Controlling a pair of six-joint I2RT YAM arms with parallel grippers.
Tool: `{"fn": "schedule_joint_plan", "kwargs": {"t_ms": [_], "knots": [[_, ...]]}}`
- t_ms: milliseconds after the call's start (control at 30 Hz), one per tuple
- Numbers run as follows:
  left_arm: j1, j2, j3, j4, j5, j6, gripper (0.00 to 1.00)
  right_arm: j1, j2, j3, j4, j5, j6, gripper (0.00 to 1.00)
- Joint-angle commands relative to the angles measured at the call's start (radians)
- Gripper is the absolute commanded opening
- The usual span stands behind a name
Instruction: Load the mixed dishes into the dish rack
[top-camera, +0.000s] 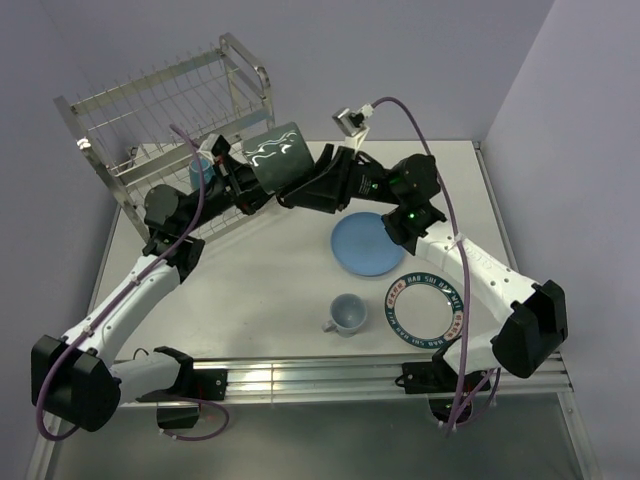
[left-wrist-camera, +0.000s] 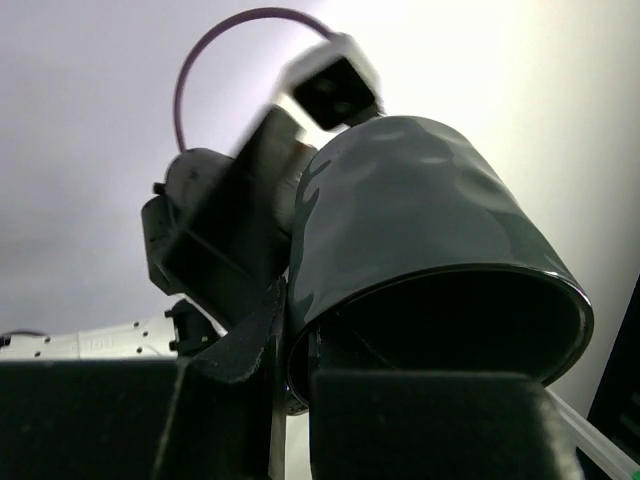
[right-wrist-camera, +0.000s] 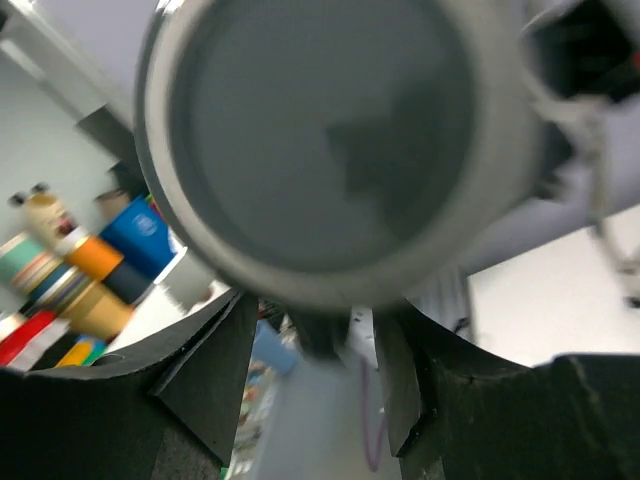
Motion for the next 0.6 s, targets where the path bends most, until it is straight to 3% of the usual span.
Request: {"fn": "schedule_joint_plan", "kwargs": {"t_ms": [0,200,300,400,533,567], "knots": [[-0.027,0.024,0.036,0.039,0.001,0.028,0.0,0.058,-0.002,0.048,0.108,-0.006,0.04,0.57],[-0.032,0.032,0.031,0.048,-0.002,0.029,0.0,0.068,-0.014,0.067,0.069,0.006,0.025,0.55],[-0.038,0.04,0.039,0.055,0.0,0.029,0.0,0.082,0.015,0.075,0.076,0.008,0.032,0.39],[-0.042,0.036,0.042,0.058,0.0,0.028,0.0,0.095,0.037,0.093,0.062,0.018,0.026,0.02],[-0.044,0.023,0.042,0.036,0.015,0.044,0.01,0.108,0.002,0.103,-0.075,0.073,-0.083,0.0],[-0.041,0.011,0.053,-0.017,0.024,0.08,0.07,0.11,-0.009,0.104,-0.143,0.09,-0.15,0.0]]}}
